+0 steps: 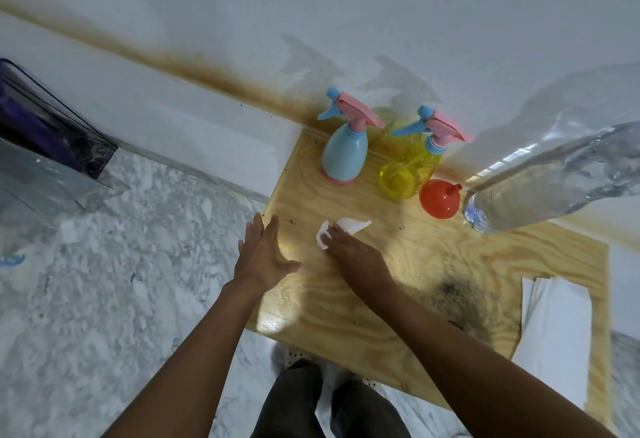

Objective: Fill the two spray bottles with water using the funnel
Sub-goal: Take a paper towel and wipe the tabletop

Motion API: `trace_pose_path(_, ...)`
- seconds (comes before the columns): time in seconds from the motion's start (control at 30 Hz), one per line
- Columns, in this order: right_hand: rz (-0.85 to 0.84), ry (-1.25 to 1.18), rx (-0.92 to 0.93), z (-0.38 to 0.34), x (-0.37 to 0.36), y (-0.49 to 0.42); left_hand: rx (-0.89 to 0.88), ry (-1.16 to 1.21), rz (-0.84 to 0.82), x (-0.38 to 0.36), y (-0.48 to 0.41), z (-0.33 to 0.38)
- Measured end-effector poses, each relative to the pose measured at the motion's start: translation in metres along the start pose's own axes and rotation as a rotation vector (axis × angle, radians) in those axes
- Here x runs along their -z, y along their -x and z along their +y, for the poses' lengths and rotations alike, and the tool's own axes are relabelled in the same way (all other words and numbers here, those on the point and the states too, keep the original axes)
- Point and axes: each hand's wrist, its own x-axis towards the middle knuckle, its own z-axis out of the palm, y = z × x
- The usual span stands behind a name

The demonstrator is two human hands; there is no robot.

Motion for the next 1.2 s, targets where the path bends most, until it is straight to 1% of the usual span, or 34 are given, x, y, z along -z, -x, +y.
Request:
trace_pose_path(0.1, 0.001, -0.011, -0.133, 0.003, 0.008, -0.009, 0.008, -0.018, -0.014, 0.000, 0.000, 0.002)
trace_pose_path(0.17, -0.050, -0.053, -0.199, -0.003, 0.009, -0.023, 0.010, -0.039, -0.013, 0.000, 0.000, 0.003)
trace_pose_path(0.3, -0.115, -0.002, -0.210, -0.026, 0.013, -0.057, 0.009, -0.036, 0.001, -0.001, 0.000, 0.003)
trace_pose_path(0.4, -0.182, 0.014, -0.144, -0.039, 0.016, -0.069, 0.011, -0.038, 0.008, -0.002, -0.001, 0.002)
trace_pose_path(0.5, -0.246, 0.059, 0.002, -0.043, 0.013, -0.069, 0.016, -0.046, 0.012, -0.003, -0.002, 0.002)
trace_pose_path(0.6, -0.349, 0.101, 0.173, -0.037, 0.011, -0.059, 0.008, -0.047, 0.009, -0.003, -0.002, 0.001)
trace_pose_path(0.67, -0.381, 0.108, 0.209, -0.026, 0.017, -0.054, 0.009, -0.052, 0.003, -0.002, -0.001, 0.000)
trace_pose_path(0.73, -0.355, 0.141, 0.146, -0.012, 0.023, -0.053, 0.012, -0.069, -0.004, -0.002, -0.002, 0.000)
trace_pose_path(0.77, -0.283, 0.129, 0.100, -0.007, 0.025, -0.052, 0.013, -0.070, -0.006, -0.002, -0.002, 0.000)
trace_pose_path(0.83, -0.146, 0.079, 0.070, -0.001, 0.024, -0.050, 0.014, -0.062, -0.012, -0.002, -0.002, 0.000)
trace_pose_path(0.9, -0.089, 0.044, 0.047, -0.005, 0.025, -0.046, 0.009, -0.064, -0.018, -0.002, -0.002, 0.000)
trace_pose_path(0.97, -0.036, 0.001, -0.021, -0.008, 0.027, -0.041, 0.002, -0.067, -0.018, -0.001, -0.002, -0.001)
trace_pose_path(1.03, 0.103, 0.022, -0.105, -0.005, 0.026, -0.036, 0.000, -0.073, -0.015, -0.001, -0.002, 0.000)
trace_pose_path(1.07, 0.142, 0.034, -0.165, -0.004, 0.025, -0.033, 0.001, -0.072, -0.016, 0.000, -0.002, 0.000)
trace_pose_path(1.1, 0.130, 0.023, -0.230, -0.005, 0.023, -0.030, 0.001, -0.071, -0.018, 0.000, -0.002, 0.000)
trace_pose_path(1.13, 0.075, 0.013, -0.278, -0.007, 0.019, -0.027, 0.000, -0.072, -0.019, 0.000, -0.002, 0.000)
trace_pose_path(1.2, -0.043, 0.062, -0.292, -0.015, 0.006, -0.025, 0.001, -0.074, -0.020, -0.001, -0.002, 0.001)
